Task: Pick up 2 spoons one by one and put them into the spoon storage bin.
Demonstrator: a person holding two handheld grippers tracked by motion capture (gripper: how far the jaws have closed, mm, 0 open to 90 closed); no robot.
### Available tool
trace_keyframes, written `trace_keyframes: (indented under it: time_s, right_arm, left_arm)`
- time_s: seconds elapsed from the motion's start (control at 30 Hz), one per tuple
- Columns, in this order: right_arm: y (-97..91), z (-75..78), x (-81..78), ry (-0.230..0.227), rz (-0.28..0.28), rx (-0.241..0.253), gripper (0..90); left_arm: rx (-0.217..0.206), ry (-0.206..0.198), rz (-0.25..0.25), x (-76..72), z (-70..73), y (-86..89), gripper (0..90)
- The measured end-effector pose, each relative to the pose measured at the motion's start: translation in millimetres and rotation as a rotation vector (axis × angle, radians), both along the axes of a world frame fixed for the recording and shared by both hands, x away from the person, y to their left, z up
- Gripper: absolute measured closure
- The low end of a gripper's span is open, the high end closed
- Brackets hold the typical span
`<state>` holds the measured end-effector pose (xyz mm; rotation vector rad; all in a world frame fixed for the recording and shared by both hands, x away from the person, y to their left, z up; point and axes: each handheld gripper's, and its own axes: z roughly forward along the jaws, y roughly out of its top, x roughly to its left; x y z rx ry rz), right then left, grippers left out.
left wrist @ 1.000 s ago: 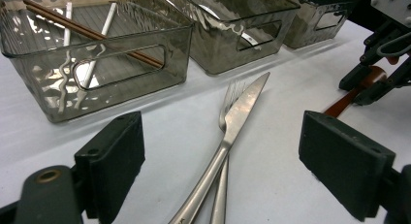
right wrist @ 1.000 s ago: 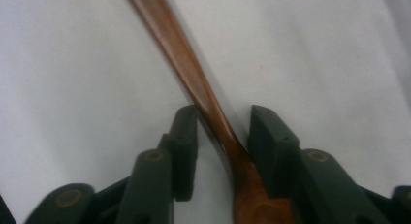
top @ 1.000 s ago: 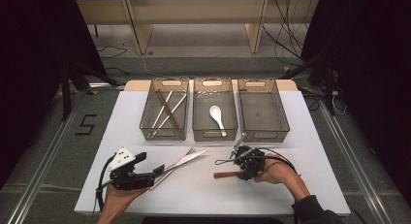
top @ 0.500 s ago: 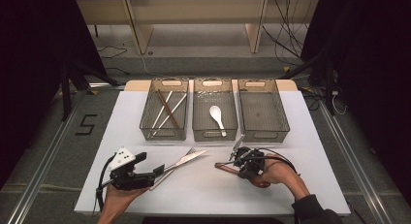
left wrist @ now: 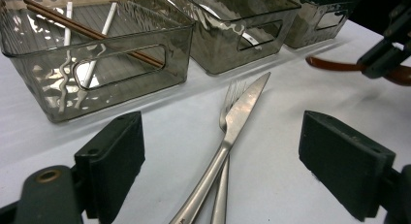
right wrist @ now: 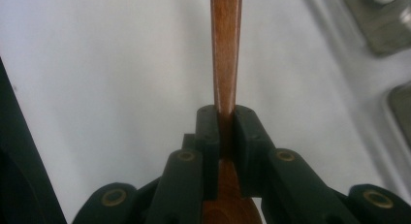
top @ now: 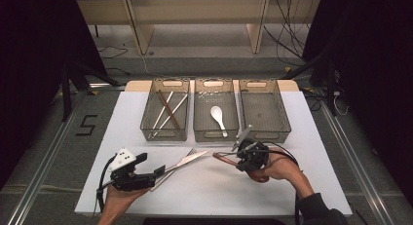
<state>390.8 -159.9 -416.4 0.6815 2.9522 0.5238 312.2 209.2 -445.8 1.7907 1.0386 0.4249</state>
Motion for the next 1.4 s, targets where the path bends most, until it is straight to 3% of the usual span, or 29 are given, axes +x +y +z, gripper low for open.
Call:
trace_keyframes:
  time_s: [0.33, 0.63, 0.97, 1.4]
  right_arm:
    - [8.7, 32.7, 27.4, -0.076, -0.139, 0.160, 82.3]
    - [23.9, 54.7, 62.3, -0.129, -0.240, 0.236, 82.3]
    - [35.5, 62.4, 96.0, -0.151, -0.332, 0.261, 82.3]
    - [45.7, 66.8, 125.2, -0.180, -0.414, 0.284, 82.2]
  left_arm:
    - [-0.005, 0.000, 0.003, 0.3, -0.2, 0.0, 16.2]
    - [-0.008, 0.002, 0.003, -0.3, 0.4, 1.5, 16.2]
    - [-0.011, 0.000, 0.003, -0.2, 0.4, 1.6, 16.2]
    - [-0.016, -0.002, 0.001, -0.4, 0.4, 1.7, 16.2]
